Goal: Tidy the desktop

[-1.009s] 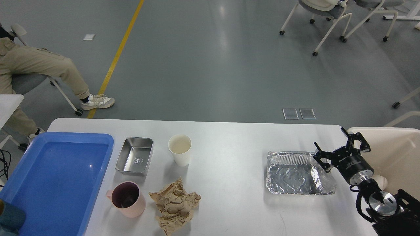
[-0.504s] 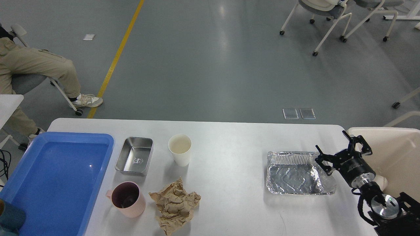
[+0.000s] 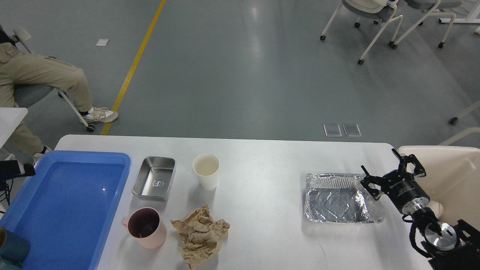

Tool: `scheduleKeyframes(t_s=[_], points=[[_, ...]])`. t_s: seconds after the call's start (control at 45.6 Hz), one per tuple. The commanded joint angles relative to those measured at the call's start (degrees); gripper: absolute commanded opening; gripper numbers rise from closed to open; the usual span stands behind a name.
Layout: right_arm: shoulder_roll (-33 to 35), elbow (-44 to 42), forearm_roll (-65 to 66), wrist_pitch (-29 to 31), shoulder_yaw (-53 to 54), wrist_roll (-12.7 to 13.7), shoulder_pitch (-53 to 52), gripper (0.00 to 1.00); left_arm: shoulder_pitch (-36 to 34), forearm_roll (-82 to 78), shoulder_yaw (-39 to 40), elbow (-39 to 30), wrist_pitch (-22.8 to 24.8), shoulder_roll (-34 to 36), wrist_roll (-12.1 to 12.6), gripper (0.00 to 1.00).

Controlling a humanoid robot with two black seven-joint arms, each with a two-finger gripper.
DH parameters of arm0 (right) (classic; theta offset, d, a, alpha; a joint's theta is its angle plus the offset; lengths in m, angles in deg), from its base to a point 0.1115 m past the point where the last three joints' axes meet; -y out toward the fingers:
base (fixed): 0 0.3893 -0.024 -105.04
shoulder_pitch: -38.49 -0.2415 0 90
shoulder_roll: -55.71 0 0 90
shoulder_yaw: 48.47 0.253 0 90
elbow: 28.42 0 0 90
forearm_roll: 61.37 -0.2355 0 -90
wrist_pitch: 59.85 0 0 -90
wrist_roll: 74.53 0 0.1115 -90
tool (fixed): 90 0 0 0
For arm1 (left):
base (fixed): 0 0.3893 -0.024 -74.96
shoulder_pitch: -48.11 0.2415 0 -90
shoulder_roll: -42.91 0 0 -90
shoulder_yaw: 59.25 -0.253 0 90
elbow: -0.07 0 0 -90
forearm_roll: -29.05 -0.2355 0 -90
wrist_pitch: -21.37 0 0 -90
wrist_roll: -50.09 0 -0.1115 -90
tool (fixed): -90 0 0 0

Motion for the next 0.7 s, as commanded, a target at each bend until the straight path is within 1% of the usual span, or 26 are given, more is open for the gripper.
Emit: scheduleKeyframes(t_s=[0.0,0.066,0.132,0.219,0.263,0.351,0.526,0.68], points=[[0.2,0.1,0.0,0.0,0.1,0.0,-0.1,1.0,-7.7,-11.1,-0.8,0.1,7.4,-7.0,0.4,0.97],[0.2,0.2,0.0,0.0,0.1,0.0,-0.1,1.0,-10.9,-17.5,-1.4,0.7,10.8,-10.4,0.8,0.97],[0.2,0.2,0.0,0.0,0.1,0.0,-0.2,1.0,-13.7,-22.7,-1.9,1.7,13.1,-14.1,1.2,0.97],[0.3,0.2,0.0,0.0,0.0,0.0,-0.2,1.0,-17.2,-27.2,-3.1,3.8,14.8,-19.1,1.2,0.97],[0.6,0.2,0.1,0.0,0.0,0.0,-0.1,1.0,-18.9,-29.1,-5.2,4.7,15.2,-21.2,1.2,0.97],[1.0,0.4,0.0,0.2,-0.1,0.0,0.0,1.0,-24.6,-33.0,-11.7,5.8,15.2,-24.2,0.8,0.97],[1.7,0.8,0.0,0.3,-0.1,0.0,0.9,1.0,-36.7,-34.5,-29.1,8.3,15.2,-31.0,0.6,0.97],[1.7,0.9,0.0,0.3,0.0,0.0,1.4,1.0,-44.2,-34.5,-40.6,9.8,15.2,-37.2,0.6,0.97]])
